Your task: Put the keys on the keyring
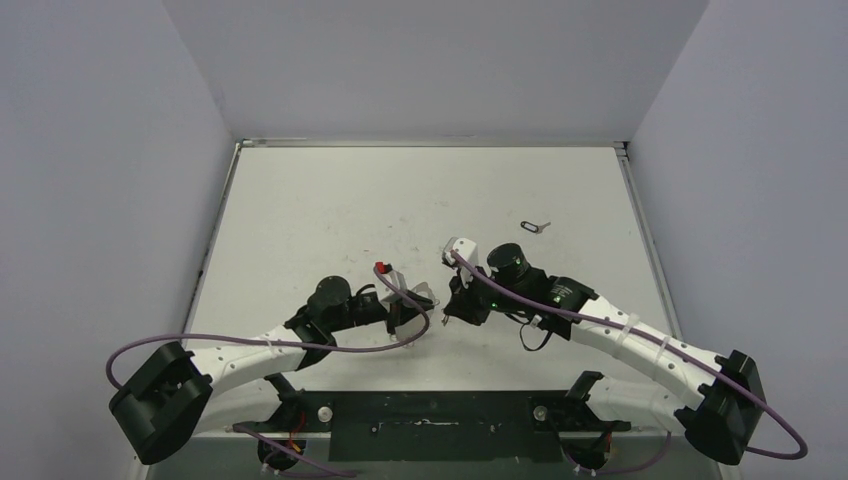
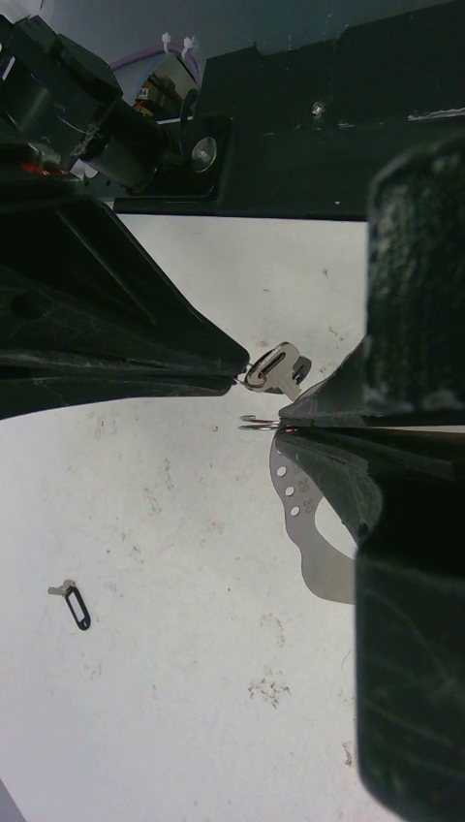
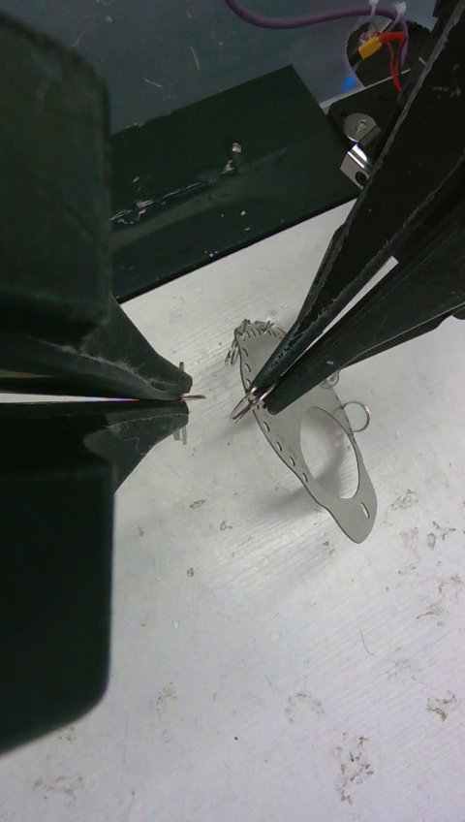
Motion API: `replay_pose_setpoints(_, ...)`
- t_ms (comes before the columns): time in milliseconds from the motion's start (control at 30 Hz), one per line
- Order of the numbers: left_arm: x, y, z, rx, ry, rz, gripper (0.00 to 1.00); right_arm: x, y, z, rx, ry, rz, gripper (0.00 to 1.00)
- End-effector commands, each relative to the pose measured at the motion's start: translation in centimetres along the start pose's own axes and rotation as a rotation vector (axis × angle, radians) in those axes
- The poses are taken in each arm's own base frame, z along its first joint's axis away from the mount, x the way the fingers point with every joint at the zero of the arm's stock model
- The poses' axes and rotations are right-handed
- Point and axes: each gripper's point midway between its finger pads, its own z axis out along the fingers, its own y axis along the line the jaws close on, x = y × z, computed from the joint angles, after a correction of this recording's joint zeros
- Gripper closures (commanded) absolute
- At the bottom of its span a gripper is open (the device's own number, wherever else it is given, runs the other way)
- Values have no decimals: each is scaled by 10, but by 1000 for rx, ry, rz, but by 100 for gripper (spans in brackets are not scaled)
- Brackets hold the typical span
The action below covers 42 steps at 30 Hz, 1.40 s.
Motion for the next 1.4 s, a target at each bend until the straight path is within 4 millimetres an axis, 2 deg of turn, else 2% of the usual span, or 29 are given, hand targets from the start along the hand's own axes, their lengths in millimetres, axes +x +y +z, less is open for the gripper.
replay_pose_setpoints(0,-30,-6,3,31,-71,40,100,-32,10,2,-46,-75,-57,100)
replay_pose_setpoints(333,-28,-6,5,39,-64,31,100,-51,15,-2,-54,-117,-75,100)
replay_pose_setpoints(700,-28,-8,4,45,-65,30,100,-54,9,3,-19,-111,-57,100)
replay_pose_setpoints(1067,-27,-8,3,45,-65,29,100,-43,-12,2,100,-73,-27,100)
replay_pose_setpoints(1367,-31,-9,2,47,-75,35,100,-31,-13,7,97,-42,-14,100)
